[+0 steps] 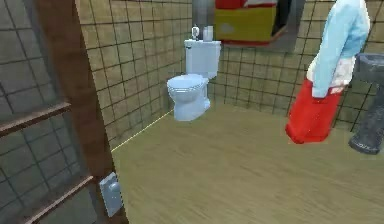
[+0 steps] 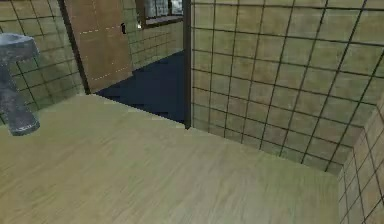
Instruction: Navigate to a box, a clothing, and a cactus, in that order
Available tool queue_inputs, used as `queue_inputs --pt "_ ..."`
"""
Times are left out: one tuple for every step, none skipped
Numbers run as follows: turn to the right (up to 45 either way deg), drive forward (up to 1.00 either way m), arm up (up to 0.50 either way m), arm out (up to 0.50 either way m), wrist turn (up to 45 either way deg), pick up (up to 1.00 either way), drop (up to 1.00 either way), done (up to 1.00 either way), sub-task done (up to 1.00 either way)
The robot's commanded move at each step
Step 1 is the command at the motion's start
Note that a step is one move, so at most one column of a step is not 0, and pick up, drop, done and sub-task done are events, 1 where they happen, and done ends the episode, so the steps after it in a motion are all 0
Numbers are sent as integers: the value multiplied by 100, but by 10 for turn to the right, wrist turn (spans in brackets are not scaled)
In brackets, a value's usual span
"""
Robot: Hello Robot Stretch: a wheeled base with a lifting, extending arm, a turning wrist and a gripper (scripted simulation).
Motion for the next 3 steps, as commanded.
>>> queue_inputs --pt "-450 0 0 0 0 0 0 0 0" --pt "-450 0 0 0 0 0 0 0 0" --pt "-450 0 0 0 0 0 0 0 0"
